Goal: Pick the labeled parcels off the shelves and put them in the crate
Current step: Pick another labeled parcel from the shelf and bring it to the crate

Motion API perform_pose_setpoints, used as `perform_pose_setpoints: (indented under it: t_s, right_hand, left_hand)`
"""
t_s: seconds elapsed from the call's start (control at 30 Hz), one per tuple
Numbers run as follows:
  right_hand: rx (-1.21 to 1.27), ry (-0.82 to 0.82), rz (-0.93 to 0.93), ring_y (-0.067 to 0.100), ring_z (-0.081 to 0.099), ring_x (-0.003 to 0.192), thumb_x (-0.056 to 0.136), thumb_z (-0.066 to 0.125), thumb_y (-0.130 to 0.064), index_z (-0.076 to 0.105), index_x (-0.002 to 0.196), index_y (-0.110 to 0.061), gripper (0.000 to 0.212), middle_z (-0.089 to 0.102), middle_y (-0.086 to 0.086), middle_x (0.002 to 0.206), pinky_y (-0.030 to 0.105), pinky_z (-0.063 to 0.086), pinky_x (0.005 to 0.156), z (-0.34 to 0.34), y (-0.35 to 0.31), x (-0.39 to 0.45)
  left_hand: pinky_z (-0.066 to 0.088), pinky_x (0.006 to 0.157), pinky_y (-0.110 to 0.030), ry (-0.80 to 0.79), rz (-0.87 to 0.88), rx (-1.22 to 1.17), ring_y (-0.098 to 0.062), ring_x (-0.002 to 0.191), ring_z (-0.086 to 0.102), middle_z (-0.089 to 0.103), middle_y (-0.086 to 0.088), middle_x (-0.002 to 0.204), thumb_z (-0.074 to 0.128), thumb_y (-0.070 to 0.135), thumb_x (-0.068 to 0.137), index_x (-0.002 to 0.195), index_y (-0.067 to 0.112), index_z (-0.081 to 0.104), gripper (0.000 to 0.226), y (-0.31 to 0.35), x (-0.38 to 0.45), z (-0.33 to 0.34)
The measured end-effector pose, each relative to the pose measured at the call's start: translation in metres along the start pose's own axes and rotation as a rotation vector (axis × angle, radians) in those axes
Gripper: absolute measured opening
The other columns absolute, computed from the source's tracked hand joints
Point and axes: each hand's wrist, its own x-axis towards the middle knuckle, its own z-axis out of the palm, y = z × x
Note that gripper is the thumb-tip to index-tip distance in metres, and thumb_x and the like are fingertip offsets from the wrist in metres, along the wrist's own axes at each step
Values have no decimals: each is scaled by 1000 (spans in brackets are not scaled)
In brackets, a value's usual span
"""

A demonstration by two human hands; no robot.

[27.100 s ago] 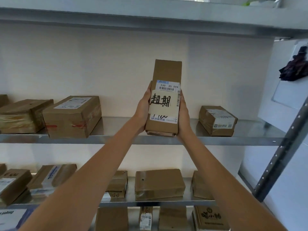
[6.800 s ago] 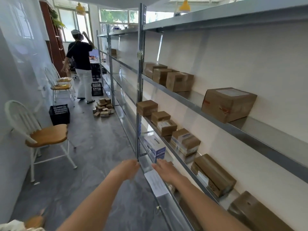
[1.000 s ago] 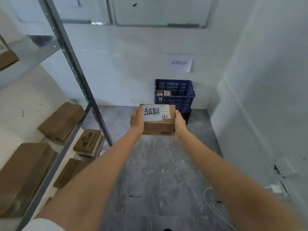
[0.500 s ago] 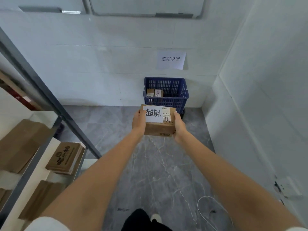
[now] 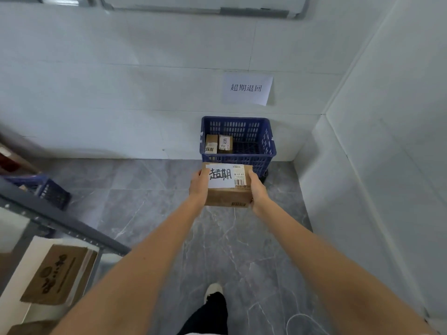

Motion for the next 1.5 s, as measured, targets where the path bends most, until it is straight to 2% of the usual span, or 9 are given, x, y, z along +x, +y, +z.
perform_pose_setpoints:
  t_s: [0.17, 0.43, 0.63, 0.8, 0.97, 1.17, 1.3, 1.4, 1.5]
  right_hand:
    - [-48, 31, -18, 23, 67, 104, 95, 46, -54, 68, 100, -28, 35, 72, 3, 110, 43, 52, 98, 14, -33, 72]
    - [-144, 79, 19, 23, 59, 113, 54, 44, -79, 66, 112, -41, 73, 59, 2, 130, 46, 47, 102, 12, -63, 206]
    - [-136, 3, 57, 22, 59, 118, 91, 46, -58, 60, 129, -30, 50, 65, -1, 128, 46, 43, 108, 18, -124, 277]
    - [-120, -35, 130, 21, 60, 116, 96, 42, -55, 57, 133, -29, 47, 65, -1, 128, 45, 44, 107, 25, -162, 338]
    - [-140, -16, 184, 21, 55, 123, 95, 43, -57, 56, 133, -30, 49, 60, -3, 135, 45, 40, 111, 34, -180, 394]
    - [-162, 9, 240, 21, 59, 119, 90, 47, -63, 60, 130, -28, 55, 64, -1, 131, 46, 42, 108, 46, -175, 462]
    - [-142, 40, 299, 22, 68, 100, 100, 40, -54, 66, 118, -23, 44, 73, 3, 111, 40, 53, 90, 54, -172, 507]
    - [-174, 69, 322, 19, 67, 94, 101, 39, -53, 67, 115, -22, 44, 73, 1, 106, 37, 52, 88, 55, -163, 546]
    - [-180, 97, 365, 19, 64, 101, 96, 43, -59, 65, 122, -22, 50, 70, 0, 112, 36, 45, 94, 57, -156, 585]
  left_hand:
    - [49, 97, -45, -12, -41, 70, -22, 101, 65, 71, 1, 106, 36, 51, 91, 113, 26, 65, 44, 23, 74, 15]
    - [50, 95, -39, -31, -61, 120, -18, 103, 63, 71, 4, 106, 36, 47, 95, 111, 25, 66, 40, 49, 172, 58]
    - [45, 78, -30, 32, -155, 57, -15, 95, 63, 73, 3, 100, 41, 46, 98, 101, 23, 66, 35, 77, 256, 98]
    - [43, 72, -28, 110, -196, 44, -14, 91, 62, 71, 2, 101, 40, 45, 97, 110, 23, 65, 36, 98, 318, 130]
    - [47, 97, -44, 132, -282, 65, -23, 103, 64, 71, 2, 106, 38, 50, 85, 111, 30, 65, 43, 92, 382, 149]
    - [46, 87, -34, 133, -384, 27, -19, 103, 63, 69, 1, 114, 38, 58, 92, 125, 30, 60, 48, 98, 437, 160]
    - [49, 76, -27, 124, -435, 18, -13, 94, 63, 69, 1, 112, 40, 52, 96, 127, 26, 59, 45, 85, 484, 168]
    - [46, 94, -34, 111, -504, 26, -17, 104, 60, 65, 3, 119, 41, 55, 94, 128, 27, 58, 47, 66, 521, 175]
    - [45, 80, -31, 91, -601, 17, -14, 88, 61, 70, 3, 100, 40, 52, 96, 115, 24, 64, 41, 38, 559, 183]
